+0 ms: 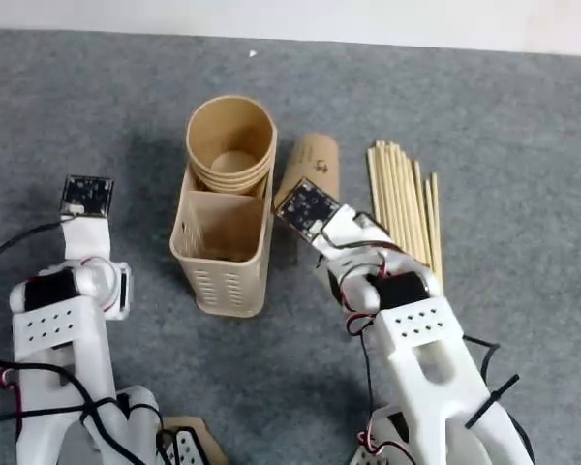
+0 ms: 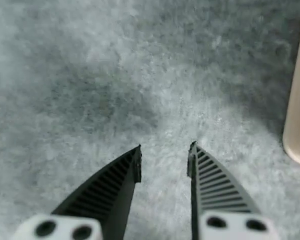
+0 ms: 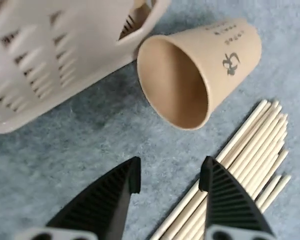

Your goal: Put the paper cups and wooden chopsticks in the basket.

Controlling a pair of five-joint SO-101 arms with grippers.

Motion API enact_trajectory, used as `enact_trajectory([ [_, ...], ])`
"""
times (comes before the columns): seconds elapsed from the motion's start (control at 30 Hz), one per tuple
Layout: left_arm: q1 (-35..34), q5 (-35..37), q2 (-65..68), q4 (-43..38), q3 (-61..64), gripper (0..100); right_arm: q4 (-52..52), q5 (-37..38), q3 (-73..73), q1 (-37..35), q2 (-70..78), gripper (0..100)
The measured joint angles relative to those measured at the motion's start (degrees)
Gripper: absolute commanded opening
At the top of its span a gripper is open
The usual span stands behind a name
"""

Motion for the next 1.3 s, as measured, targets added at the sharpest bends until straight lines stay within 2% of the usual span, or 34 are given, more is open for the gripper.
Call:
enact_trajectory([
  [0.17, 0.0, 0.09, 0.0, -0.88, 1.49, 18, -2.2, 2.64, -0.26, 0.35, 1.93, 20.3],
  [0.3, 0.0, 0.09, 0.0, -1.58, 1.58, 18, -2.73, 2.9, -0.79, 0.53, 7.74, 20.3],
  [0.4, -0.26, 0.09, 0.0, -2.99, 1.85, 18, -6.77, 2.9, -2.02, 0.53, 12.92, 20.3],
  [0.7, -0.88, 0.09, 0.0, -4.75, 3.25, 18, -13.1, -3.16, -12.04, 0.53, 25.58, 20.3],
  [1.0, -0.88, 0.09, 0.0, -4.75, 3.25, 18, -20.75, -4.04, -22.95, 2.11, 41.05, 19.7],
  [1.07, -0.88, 0.09, 0.0, -4.75, 3.25, 18, -21.63, -4.22, -25.85, 2.99, 44.4, 15.2],
  [1.17, -0.88, 0.09, 0.0, -4.75, 3.43, 18, -21.71, -4.22, -29.89, 4.75, 48.35, 0.0],
  [1.23, -0.88, 0.26, 0.0, -4.75, 3.87, 18, -21.71, -4.48, -31.47, 6.07, 49.41, 2.5],
  [1.3, -0.88, 0.26, 0.0, -4.75, 3.96, 18, -21.27, -5.8, -32.0, 7.91, 49.49, 0.4],
])
